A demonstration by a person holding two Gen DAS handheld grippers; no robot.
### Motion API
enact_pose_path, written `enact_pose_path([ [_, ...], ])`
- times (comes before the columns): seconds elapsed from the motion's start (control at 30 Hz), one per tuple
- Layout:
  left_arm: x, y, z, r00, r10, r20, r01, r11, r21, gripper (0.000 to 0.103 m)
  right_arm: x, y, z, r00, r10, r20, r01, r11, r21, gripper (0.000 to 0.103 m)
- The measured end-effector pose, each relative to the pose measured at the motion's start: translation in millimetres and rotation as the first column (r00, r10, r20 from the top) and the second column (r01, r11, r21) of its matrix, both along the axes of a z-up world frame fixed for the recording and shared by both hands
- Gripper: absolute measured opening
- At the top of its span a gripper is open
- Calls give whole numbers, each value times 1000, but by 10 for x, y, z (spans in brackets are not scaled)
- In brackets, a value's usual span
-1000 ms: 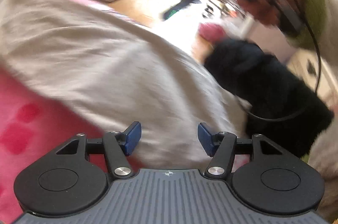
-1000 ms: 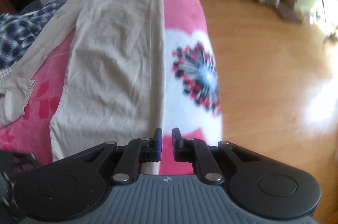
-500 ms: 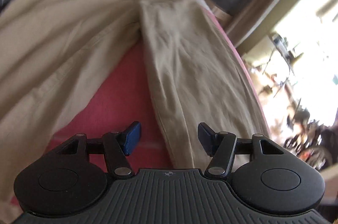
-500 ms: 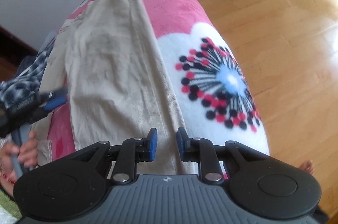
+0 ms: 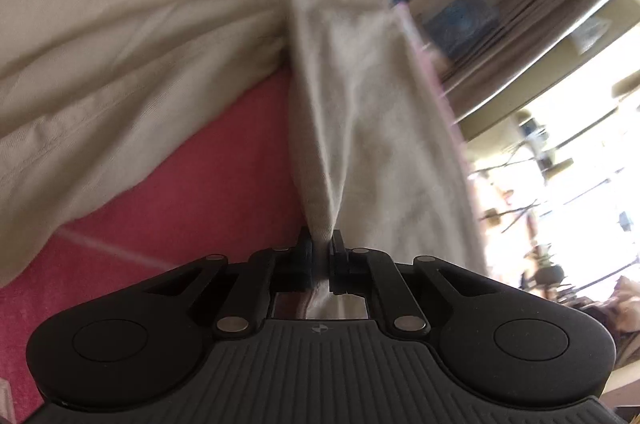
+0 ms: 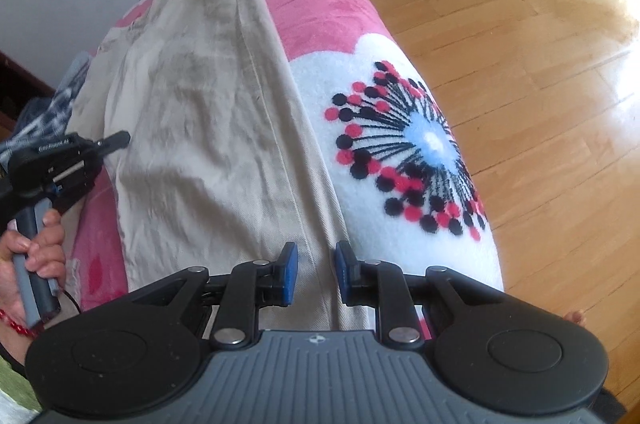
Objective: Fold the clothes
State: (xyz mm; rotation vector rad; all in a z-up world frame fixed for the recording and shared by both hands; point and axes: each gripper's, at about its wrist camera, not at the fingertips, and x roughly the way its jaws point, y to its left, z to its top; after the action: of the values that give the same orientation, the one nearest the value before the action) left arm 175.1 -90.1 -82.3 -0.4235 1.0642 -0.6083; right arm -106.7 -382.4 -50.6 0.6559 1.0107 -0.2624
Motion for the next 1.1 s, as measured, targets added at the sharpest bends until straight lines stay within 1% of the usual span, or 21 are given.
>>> enact_pose_path([
  [0.07, 18, 30, -3, 1000, 3, -10, -3, 1000, -14, 7, -5, 13, 0, 1000, 11, 5, -11, 1000, -9, 24],
  [0.13, -28, 52, 35, 1000, -12, 2, 12, 1000, -10, 9, -21, 13, 1, 1000, 17, 15, -17, 1000, -11, 24],
  [0.17, -60, 62, 58, 1000, -23, 11, 23, 1000, -5, 13, -34, 10, 0, 1000, 19, 20, -18, 1000, -8, 24],
  [0.2, -101, 75, 79, 999, -42, 16, 42, 999, -2, 16, -48, 7, 0, 999, 20, 25, -20, 1000, -5, 25],
  [0.23, -150, 93, 98, 998, -68, 16, 68, 998, -1, 22, -63, 3, -1, 999, 26, 28, -26, 1000, -1, 25],
  [0.27, -212, 102, 119, 995, -99, 18, 99, 995, 5, 26, -79, 0, -3, 999, 34, 30, -34, 999, 3, 25],
  [0.3, -285, 104, 142, 990, -136, 23, 136, 991, 18, 26, -95, -4, -4, 999, 42, 32, -42, 999, 8, 25],
  [0.37, -468, 108, 169, 978, -205, 24, 204, 978, 41, 29, -128, -11, -6, 998, 57, 36, -58, 998, 17, 26],
  [0.43, -672, 116, 183, 963, -270, 19, 269, 961, 60, 30, -207, -13, -8, 997, 73, 39, -75, 997, 31, 26],
  [0.53, -1030, 145, 176, 937, -350, -6, 350, 935, 61, 30, -375, -9, -24, 996, 91, 23, -93, 993, 73, 26],
  [0.6, -1272, 160, 156, 917, -397, -31, 398, 916, 49, 30, -508, -1, -47, 994, 109, 1, -109, 988, 113, 26],
  [0.73, -1735, 166, 109, 866, -495, -70, 498, 867, 37, 31, -754, 108, -88, 980, 195, -42, -186, 969, 163, 26],
  [0.83, -2040, 193, 43, 819, -562, -115, 567, 823, 17, 31, -935, 202, -114, 969, 236, -73, -219, 957, 192, 26],
  [0.9, -2177, 176, 21, 779, -613, -129, 620, 784, 15, 31, -1041, 224, -121, 966, 242, -88, -219, 953, 212, 26],
  [1.0, -2273, 108, 26, 708, -690, -153, 700, 714, 20, 31, -1175, 208, -86, 969, 225, -104, -198, 955, 221, 26],
  [1.1, -2321, 35, 6, 645, -744, -173, 759, 650, 35, 31, -1267, 106, -2, 987, 151, -62, -137, 973, 186, 27],
])
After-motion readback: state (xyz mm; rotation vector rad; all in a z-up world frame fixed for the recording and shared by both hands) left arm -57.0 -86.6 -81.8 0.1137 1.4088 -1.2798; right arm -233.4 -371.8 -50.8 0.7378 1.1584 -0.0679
